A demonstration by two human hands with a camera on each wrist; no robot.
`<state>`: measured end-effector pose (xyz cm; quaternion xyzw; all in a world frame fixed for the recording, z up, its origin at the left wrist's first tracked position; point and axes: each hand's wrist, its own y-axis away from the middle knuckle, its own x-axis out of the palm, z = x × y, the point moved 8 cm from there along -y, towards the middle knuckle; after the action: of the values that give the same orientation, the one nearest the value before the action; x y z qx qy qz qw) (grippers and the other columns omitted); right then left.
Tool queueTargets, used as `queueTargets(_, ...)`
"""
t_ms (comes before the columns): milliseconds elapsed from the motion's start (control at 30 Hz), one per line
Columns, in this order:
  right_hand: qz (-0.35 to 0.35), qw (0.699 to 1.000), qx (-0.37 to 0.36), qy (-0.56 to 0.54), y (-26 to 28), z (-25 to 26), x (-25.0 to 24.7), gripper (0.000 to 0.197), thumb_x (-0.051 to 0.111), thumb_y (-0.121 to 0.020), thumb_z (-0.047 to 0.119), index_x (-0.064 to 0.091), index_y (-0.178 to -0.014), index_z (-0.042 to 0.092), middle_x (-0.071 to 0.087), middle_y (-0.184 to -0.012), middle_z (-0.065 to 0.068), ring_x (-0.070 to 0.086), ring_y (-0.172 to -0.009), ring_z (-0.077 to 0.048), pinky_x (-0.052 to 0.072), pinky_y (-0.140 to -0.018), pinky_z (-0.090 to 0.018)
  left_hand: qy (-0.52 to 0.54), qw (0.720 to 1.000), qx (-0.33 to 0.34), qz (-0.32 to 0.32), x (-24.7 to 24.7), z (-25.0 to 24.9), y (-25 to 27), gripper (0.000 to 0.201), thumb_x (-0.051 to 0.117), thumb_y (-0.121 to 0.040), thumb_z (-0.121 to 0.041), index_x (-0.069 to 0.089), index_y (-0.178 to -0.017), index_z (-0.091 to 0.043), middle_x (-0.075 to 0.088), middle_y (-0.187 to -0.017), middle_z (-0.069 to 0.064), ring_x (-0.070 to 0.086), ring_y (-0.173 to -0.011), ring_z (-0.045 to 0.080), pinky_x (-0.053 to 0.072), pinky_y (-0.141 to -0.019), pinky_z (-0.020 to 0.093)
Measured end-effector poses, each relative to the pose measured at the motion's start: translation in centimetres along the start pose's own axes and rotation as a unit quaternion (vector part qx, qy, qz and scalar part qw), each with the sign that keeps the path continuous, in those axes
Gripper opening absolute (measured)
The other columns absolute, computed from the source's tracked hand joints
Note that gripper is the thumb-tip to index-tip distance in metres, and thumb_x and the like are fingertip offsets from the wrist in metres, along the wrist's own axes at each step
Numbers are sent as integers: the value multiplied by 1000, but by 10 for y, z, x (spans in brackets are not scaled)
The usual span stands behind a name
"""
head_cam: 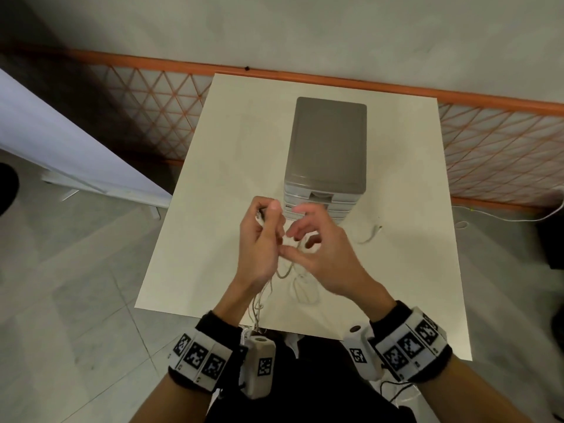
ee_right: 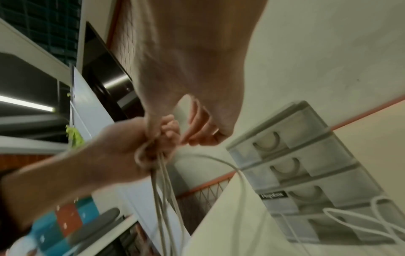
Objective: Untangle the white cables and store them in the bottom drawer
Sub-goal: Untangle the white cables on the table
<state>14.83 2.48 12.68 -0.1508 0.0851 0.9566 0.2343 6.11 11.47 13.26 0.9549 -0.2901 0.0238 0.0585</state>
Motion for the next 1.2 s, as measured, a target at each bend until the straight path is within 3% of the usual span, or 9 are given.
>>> queueTargets(133,186,977,-16,108,20,-36,48,24,52,-95,48,53,-113,32,67,-98,16,57,-102,-4,36,-101,-39,46,998,3,-35,-21,-13,-9,33,38,-108,-15,42,-76,-15,32,-57,-6,23,-48,8,22,-41,21)
queueTargets(333,152,979,-39,128,25,-63,32,21,45,-104,29,52,-84,26,54,-74,16,51,-71,-6,38,-71,-20,75,993,3,-91,-57,-18,-12,37,35,-109,-18,35,-72,-16,32,-55,-10,26,-46,7,27,-42,19)
queueTargets(467,94,989,-37,109,13,-58,10,27,51,-101,23,57,-78,11,56,-68,4,49,-63,-8,37,-63,-18,59,995,14,-81,-54,-13,-2,34,36,-109,-15,40,-76,-11,30,-60,-2,37,-48,14,52,-56,28)
queueTargets(567,114,985,-51,118,8,-48,15,29,53,-100,25,58,-76,10,55,-66,2,49,-62,-12,39,-61,-21,78,994,-4,-76,-49,-10,0,33,35,-109,-18,38,-76,-14,33,-59,-3,32,-42,11,34,-38,21)
queueTargets(800,128,985,35,109,26,-93,-2,28,53,-100,28,61,-75,21,52,-58,14,45,-55,-5,39,-59,-22,97,983,19,-156,-90,-35,-8,38,37,-104,-12,35,-68,-23,30,-55,-10,23,-42,7,15,-41,16)
queueTargets(933,69,991,28,108,22,-72,-16,33,53,-100,27,59,-69,19,48,-53,14,38,-48,-5,32,-53,-20,-65,996,29,-44,-69,-32,-4,28,59,-94,-13,58,-69,-25,43,-50,-13,33,-43,4,27,-41,18)
queueTargets(1000,50,994,-6,99,15,-43,-19,33,55,-100,24,61,-70,14,47,-51,14,38,-47,-5,31,-52,-17,-189,976,10,111,-31,-12,8,7,77,-86,-21,71,-88,-20,58,-59,-13,44,-49,0,37,-49,17)
queueTargets(1067,42,994,-38,94,8,-15,-21,32,55,-100,23,63,-71,13,47,-50,14,39,-47,-6,30,-52,-15,-258,947,-19,191,-9,13,20,18,79,-84,-32,73,-101,-27,70,-76,-3,57,-62,6,49,-62,25)
queueTargets(1200,59,991,-62,101,1,7,-20,31,55,-100,24,64,-73,13,47,-51,13,43,-49,-7,31,-54,-14,-223,968,29,110,-15,10,21,6,71,-91,-28,67,-95,-29,62,-71,7,44,-52,12,40,-54,29)
